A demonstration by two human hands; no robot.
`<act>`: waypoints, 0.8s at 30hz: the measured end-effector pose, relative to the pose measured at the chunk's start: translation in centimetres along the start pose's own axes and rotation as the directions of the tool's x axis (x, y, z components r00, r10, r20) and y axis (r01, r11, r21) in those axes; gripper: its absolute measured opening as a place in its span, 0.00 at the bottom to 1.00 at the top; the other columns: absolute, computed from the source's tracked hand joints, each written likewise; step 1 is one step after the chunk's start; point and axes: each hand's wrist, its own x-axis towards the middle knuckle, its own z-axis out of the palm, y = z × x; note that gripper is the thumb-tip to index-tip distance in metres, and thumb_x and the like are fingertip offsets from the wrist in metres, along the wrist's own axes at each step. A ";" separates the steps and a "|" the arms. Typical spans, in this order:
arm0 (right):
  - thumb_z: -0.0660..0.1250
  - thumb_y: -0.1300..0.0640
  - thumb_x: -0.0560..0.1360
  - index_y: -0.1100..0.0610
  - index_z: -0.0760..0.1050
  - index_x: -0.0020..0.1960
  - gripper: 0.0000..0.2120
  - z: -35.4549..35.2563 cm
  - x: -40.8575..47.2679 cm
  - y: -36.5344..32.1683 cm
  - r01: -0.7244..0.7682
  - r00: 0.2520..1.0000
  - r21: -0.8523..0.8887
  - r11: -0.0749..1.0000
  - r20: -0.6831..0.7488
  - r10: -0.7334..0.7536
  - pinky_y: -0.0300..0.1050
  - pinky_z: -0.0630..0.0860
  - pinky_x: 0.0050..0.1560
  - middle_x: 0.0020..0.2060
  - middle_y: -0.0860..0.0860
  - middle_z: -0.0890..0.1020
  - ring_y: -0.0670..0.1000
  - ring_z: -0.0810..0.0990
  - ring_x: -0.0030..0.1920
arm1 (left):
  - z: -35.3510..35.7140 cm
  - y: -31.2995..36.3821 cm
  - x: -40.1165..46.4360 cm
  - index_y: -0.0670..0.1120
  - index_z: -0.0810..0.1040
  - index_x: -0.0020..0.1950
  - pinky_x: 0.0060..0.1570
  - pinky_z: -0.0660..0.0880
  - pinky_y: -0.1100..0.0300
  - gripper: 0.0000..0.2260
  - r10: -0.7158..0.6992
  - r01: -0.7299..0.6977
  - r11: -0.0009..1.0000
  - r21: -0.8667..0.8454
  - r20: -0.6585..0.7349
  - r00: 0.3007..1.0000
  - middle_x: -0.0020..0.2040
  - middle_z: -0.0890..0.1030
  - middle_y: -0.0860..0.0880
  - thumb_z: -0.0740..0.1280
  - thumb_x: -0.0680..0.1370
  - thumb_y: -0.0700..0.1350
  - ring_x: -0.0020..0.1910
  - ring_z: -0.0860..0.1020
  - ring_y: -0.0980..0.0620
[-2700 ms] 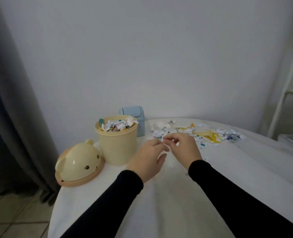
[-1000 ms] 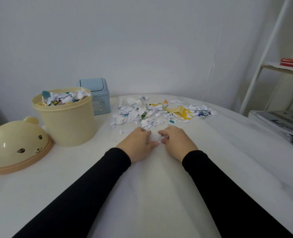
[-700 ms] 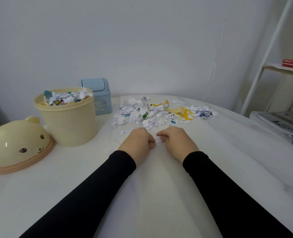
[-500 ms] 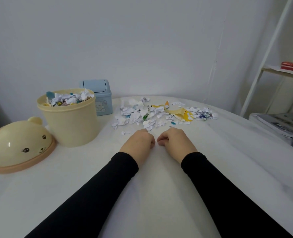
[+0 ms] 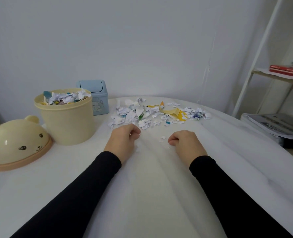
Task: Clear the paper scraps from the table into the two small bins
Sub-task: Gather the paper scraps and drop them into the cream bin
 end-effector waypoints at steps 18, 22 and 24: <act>0.60 0.64 0.78 0.60 0.76 0.63 0.15 1.0 2.4 -2.2 -0.070 0.976 -0.115 0.991 0.199 0.093 0.44 0.71 0.63 0.60 0.56 0.79 0.54 0.77 0.60 | 0.9 1.0 -1.2 0.43 0.79 0.53 0.47 0.66 0.63 0.09 -0.039 -0.067 0.936 0.347 0.288 0.957 0.47 0.73 0.46 0.60 0.79 0.37 0.46 0.72 0.49; 0.60 0.67 0.77 0.61 0.77 0.59 0.14 1.9 2.2 -2.7 -0.043 0.993 -0.161 0.986 0.098 0.059 0.42 0.72 0.57 0.57 0.57 0.78 0.55 0.78 0.56 | 1.0 0.7 -1.0 0.44 0.78 0.52 0.47 0.66 0.65 0.08 -0.040 -0.037 0.955 0.293 0.252 0.967 0.49 0.74 0.47 0.60 0.79 0.38 0.50 0.74 0.48; 0.57 0.68 0.77 0.60 0.75 0.59 0.14 2.5 1.7 -3.0 0.007 0.999 -0.232 0.973 0.032 0.001 0.42 0.72 0.53 0.56 0.57 0.77 0.55 0.76 0.55 | 1.2 0.5 -1.0 0.44 0.78 0.50 0.47 0.68 0.63 0.08 -0.039 -0.037 0.957 0.287 0.253 0.967 0.47 0.73 0.48 0.60 0.77 0.36 0.48 0.74 0.48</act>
